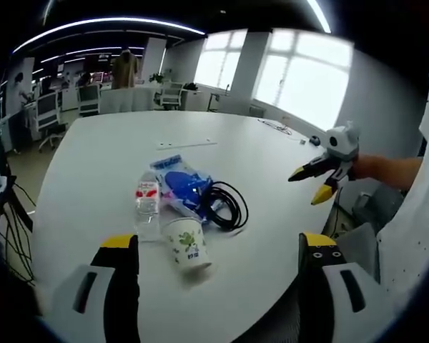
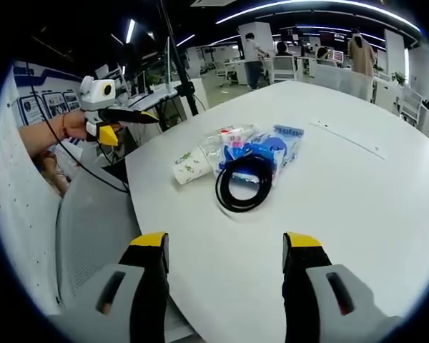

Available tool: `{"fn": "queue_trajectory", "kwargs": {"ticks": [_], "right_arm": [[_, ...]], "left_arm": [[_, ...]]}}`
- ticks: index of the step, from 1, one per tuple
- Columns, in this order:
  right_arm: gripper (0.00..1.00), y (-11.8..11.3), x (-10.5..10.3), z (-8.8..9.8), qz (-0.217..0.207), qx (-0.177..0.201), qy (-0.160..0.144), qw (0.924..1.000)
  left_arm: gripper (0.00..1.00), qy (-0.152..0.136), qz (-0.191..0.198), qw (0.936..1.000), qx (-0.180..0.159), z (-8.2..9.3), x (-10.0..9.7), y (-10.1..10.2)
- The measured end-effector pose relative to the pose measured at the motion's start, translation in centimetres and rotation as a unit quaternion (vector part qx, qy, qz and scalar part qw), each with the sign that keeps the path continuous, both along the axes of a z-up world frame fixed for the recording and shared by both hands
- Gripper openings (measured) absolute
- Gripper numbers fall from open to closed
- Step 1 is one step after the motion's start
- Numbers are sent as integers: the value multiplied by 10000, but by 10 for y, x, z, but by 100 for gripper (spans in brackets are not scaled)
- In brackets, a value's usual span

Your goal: Arrange the tabletop items into an orderly group along one side of the table until the central work area is clear of visible clutter.

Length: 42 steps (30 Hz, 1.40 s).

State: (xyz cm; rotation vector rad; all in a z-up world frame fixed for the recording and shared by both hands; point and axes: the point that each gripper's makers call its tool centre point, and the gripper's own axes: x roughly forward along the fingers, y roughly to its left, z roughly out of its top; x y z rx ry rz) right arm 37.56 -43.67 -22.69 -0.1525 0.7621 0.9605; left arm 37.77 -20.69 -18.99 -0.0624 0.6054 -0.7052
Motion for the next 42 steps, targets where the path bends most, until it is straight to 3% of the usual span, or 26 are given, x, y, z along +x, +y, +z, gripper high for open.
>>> {"fn": "queue_trajectory", "kwargs": {"ticks": [42], "right_arm": [[63,28,44,-2,204,108,-35,9997]], "left_arm": [[95,45,-467,9989,-67,-10,45,-32]]}}
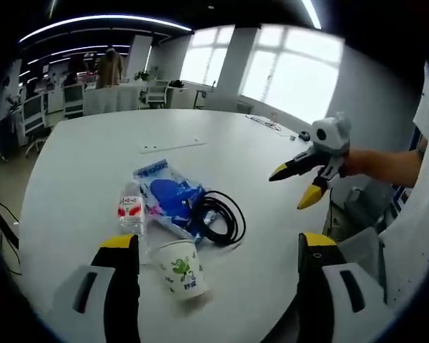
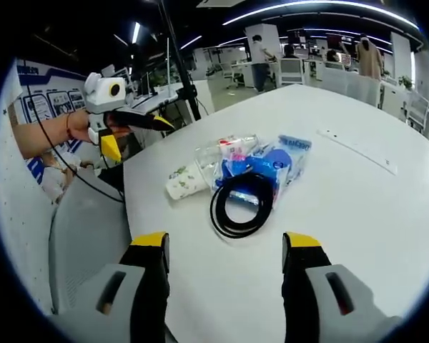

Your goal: Arrange the tabletop items into an orderly group along one side of the table until the central work area is clear of visible clutter.

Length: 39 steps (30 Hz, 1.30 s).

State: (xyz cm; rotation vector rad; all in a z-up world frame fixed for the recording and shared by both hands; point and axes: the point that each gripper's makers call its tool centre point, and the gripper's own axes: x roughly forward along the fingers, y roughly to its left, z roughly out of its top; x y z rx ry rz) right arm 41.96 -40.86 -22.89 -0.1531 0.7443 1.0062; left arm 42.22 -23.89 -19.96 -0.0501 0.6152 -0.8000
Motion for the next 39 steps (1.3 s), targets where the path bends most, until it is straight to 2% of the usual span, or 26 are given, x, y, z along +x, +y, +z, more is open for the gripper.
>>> {"fn": "queue_trajectory", "kwargs": {"ticks": [39], "right_arm": [[58,28,31,-19,169,34,129,9998]], "left_arm": [[90,79,-312,9994,-138,-17,38,-33]]}}
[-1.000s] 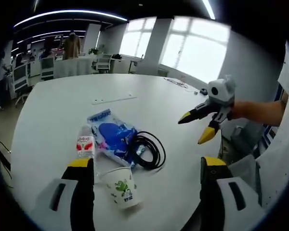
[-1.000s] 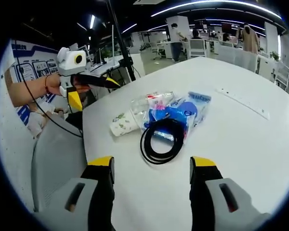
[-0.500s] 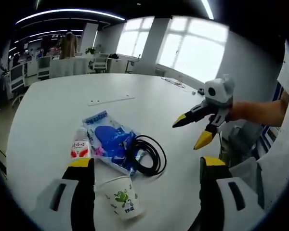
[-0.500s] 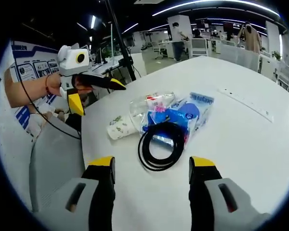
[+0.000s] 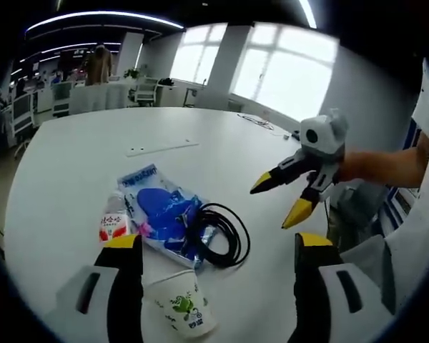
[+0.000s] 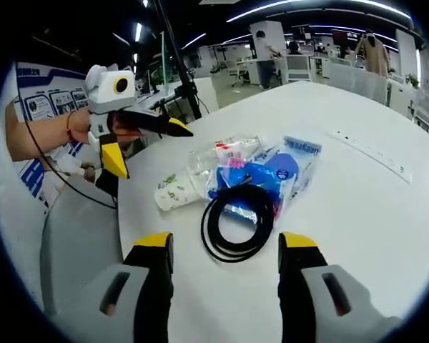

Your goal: Arrange the tabletop items into an orderly group along one side of the table until the central work area is clear of visible clutter.

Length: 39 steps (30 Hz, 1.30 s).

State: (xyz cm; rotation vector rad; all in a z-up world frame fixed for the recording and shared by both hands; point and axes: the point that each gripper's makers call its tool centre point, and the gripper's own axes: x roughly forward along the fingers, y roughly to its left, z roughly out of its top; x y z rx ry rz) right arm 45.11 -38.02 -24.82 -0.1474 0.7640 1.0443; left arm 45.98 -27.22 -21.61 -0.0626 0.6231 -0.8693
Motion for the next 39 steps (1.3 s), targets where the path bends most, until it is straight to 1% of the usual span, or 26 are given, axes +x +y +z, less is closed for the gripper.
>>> {"fn": "queue_trajectory", "kwargs": {"ticks": [10,18,28,34,38,39], "right_arm": [[55,7,8,-7,12,16,40,10000],[52,9,15,-17,-13,-49,73,10000],[47,10,23,-29,-64,-156,97,9998],[43,10,27,-37,-97,-266,105,9995],[41,10,30,-39,-158,-262,124,9995],[41,10,31,-39,-170,-260,126,9994]], "left_arm": [[87,25,-97,9999,-22,-7,10,-11],[85,69,-130,9999,-26,-14,17,-19],[80,87,-226,9997,73,-25,25,-28],[74,98,-295,9993,206,-34,29,-33],[70,100,-293,9992,254,-38,32,-36],[68,111,-305,9990,309,-41,32,-37]]}}
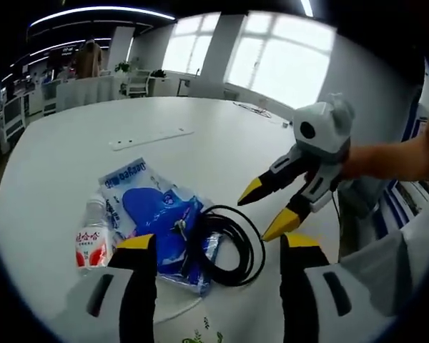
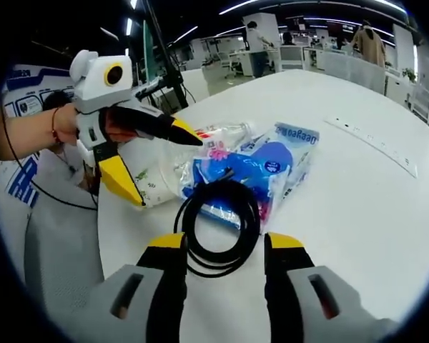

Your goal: Arrange the tabletop items into an orderly group along one side of the table until the central work area is clear of visible clutter.

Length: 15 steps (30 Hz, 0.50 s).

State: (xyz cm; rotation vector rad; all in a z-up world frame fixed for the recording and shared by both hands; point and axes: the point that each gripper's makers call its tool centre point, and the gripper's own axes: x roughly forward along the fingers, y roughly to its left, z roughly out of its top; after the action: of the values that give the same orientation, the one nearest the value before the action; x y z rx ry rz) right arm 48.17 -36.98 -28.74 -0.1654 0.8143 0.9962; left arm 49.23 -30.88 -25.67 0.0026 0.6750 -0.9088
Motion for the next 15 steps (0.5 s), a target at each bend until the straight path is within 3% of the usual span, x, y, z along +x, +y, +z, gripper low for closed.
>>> {"fn": "queue_trajectory", "kwargs": {"ticks": [15], "right_arm": [[26,-5,6,-20,-323,-260,168,9990]], "left_arm": [[49,52,-99,9985,545,-24,7,-11]]}}
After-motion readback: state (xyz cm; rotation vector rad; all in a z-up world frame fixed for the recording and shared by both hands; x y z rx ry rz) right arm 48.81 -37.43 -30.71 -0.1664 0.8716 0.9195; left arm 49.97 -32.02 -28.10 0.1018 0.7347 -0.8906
